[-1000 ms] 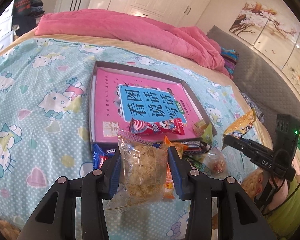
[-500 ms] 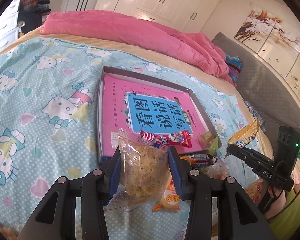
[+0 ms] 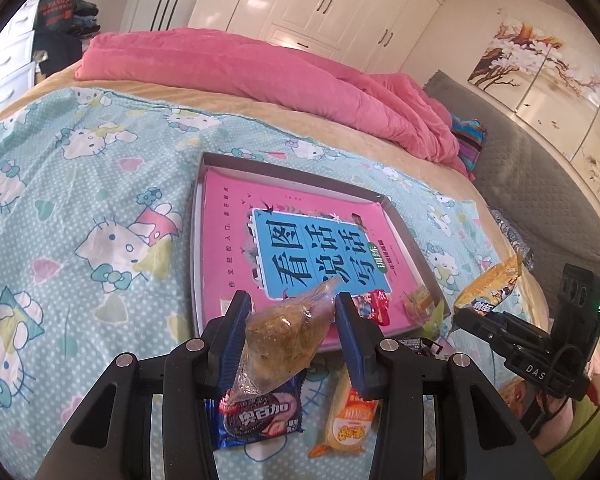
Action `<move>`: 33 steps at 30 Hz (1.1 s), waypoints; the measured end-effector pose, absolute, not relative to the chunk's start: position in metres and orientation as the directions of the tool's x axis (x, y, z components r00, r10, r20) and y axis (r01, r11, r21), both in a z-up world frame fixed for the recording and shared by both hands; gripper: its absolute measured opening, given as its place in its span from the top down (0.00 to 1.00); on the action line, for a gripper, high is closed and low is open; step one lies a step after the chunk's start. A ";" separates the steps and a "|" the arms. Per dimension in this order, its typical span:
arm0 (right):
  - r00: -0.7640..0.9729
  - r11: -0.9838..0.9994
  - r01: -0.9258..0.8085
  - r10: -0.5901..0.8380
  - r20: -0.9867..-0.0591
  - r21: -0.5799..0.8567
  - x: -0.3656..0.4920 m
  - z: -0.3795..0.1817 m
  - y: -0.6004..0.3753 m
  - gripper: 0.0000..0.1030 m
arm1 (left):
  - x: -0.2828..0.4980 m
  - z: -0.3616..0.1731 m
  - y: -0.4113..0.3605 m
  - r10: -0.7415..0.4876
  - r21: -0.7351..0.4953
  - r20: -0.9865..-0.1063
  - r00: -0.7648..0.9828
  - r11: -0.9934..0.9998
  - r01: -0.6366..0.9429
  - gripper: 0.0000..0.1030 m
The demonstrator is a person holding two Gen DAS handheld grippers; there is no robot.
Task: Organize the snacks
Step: 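Lift and carry the clear bag over the tray while the right tool carries the yellow bag there, then lower the clear bag into the tray while the right tool releases the yellow bag over it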
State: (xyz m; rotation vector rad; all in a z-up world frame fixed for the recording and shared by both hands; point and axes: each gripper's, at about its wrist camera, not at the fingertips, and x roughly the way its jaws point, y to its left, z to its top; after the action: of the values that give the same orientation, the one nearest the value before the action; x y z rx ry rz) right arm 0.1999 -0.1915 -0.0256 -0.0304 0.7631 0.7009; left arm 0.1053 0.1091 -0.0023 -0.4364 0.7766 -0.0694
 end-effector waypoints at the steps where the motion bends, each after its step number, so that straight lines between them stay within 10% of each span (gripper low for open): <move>1: 0.510 0.775 -0.593 0.571 -0.643 0.218 0.200 -0.025 -0.190 0.74 | 0.108 -0.003 0.109 -0.216 -0.402 -0.665 0.715 0.910 -0.100 0.56; 33: 0.504 0.795 -0.572 0.534 -0.679 0.201 0.227 -0.035 -0.164 0.74 | 0.155 -0.033 0.111 -0.194 -0.353 -0.733 0.652 0.928 -0.120 0.63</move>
State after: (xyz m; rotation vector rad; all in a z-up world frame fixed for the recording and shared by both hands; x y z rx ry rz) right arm 0.2274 -0.1642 -0.0354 -0.0515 0.8006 0.6679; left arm 0.1554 0.1108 -0.0326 -0.3917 0.8655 -0.0430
